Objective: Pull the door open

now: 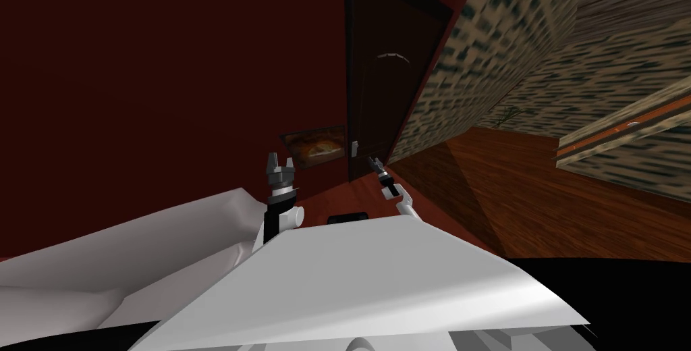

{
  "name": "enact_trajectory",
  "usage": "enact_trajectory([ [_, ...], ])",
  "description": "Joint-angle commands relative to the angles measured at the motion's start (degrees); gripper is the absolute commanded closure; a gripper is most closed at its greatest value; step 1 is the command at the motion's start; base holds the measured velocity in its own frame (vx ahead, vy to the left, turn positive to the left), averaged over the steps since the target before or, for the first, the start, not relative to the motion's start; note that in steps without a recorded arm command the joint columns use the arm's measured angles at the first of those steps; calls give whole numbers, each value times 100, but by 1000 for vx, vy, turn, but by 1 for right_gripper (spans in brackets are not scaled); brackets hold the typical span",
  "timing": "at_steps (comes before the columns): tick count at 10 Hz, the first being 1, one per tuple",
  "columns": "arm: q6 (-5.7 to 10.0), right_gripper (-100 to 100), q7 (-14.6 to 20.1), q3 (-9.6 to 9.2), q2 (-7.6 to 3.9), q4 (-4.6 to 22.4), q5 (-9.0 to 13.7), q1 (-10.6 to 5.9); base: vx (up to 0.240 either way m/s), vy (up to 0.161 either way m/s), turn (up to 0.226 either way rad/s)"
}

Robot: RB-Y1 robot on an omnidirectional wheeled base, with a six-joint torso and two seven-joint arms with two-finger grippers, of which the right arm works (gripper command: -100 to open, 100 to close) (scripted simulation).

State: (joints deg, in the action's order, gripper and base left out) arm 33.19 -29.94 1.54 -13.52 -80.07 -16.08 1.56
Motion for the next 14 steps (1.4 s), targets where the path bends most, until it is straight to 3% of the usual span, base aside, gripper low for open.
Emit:
enact_trajectory([
  [1,83,-100,-136,10,-77,286,-102,-135,88,15,17],
  [6,220,-100,-513,17,-303,1225,-420,-581,98,18,18],
  [8,272,-100,-655,19,-387,1528,-540,-749,95,6,14],
  [9,272,-100,-655,19,-387,1562,-540,-749,68,2,7],
  [13,366,-100,-914,24,-540,2174,-759,-1055,83,4,14],
  [14,407,-100,-1028,26,-607,2444,-855,-1190,131,19,24],
])
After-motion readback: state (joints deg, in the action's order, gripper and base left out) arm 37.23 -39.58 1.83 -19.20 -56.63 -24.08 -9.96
